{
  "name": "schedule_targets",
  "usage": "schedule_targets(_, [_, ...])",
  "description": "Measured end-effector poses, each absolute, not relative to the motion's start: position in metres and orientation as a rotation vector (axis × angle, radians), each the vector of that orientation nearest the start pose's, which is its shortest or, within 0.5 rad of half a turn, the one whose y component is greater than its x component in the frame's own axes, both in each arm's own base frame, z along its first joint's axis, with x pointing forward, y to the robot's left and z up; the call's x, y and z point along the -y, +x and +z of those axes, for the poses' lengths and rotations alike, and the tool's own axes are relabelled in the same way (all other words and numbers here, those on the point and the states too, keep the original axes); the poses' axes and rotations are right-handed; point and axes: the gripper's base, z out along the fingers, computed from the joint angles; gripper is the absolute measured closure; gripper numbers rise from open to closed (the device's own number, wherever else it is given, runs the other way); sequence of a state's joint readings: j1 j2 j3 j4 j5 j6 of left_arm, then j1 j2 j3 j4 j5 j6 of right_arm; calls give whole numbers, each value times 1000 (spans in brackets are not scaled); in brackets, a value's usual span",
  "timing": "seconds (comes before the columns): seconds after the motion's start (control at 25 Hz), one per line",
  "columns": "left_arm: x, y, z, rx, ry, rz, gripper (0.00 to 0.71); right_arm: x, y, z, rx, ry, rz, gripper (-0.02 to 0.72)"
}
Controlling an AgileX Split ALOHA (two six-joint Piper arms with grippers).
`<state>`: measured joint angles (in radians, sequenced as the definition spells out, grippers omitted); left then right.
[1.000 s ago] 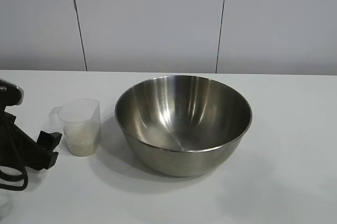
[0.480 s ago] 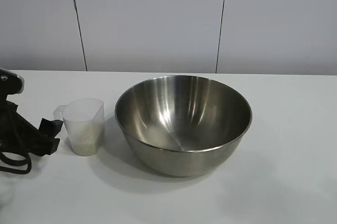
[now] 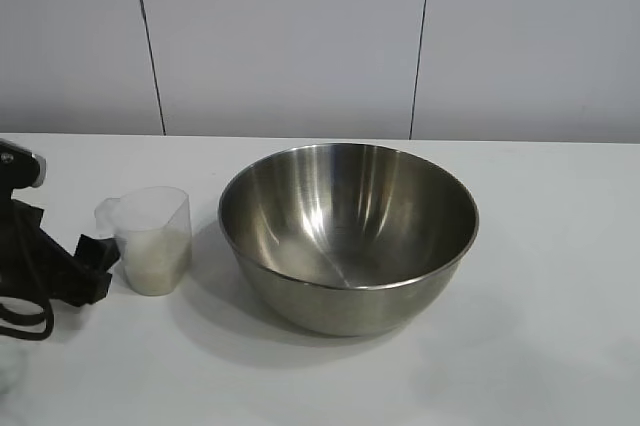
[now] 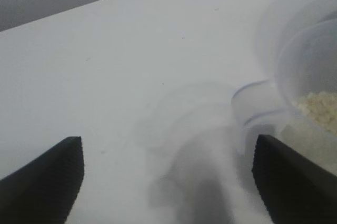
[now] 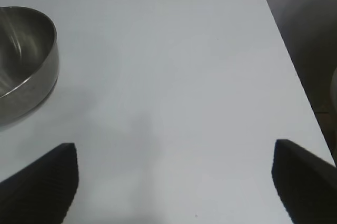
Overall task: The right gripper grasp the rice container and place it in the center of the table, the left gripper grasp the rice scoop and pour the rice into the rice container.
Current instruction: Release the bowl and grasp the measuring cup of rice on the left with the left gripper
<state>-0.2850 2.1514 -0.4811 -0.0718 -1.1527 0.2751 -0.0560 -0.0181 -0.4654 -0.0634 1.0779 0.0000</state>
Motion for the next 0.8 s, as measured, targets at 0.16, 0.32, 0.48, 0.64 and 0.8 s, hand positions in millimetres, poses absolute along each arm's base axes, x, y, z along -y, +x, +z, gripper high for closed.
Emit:
schedule_targets(0.16, [76, 279, 49, -1940, 483, 41, 83, 5, -5, 266, -2078, 61, -111, 9])
schedule_targets(0.32, [76, 283, 54, -1918, 476, 40, 85, 5, -5, 266, -2077, 61, -111, 9])
schedule_targets(0.48, [79, 291, 67, -1862, 462, 38, 86, 5, -5, 266, -2077, 61, -110, 9])
schedule_targets(0.64, [79, 292, 67, -1862, 462, 38, 86, 5, -5, 266, -2077, 61, -110, 9])
schedule_targets(0.8, [79, 292, 67, -1860, 464, 40, 112, 5, -5, 266, -2077, 61, -110, 9])
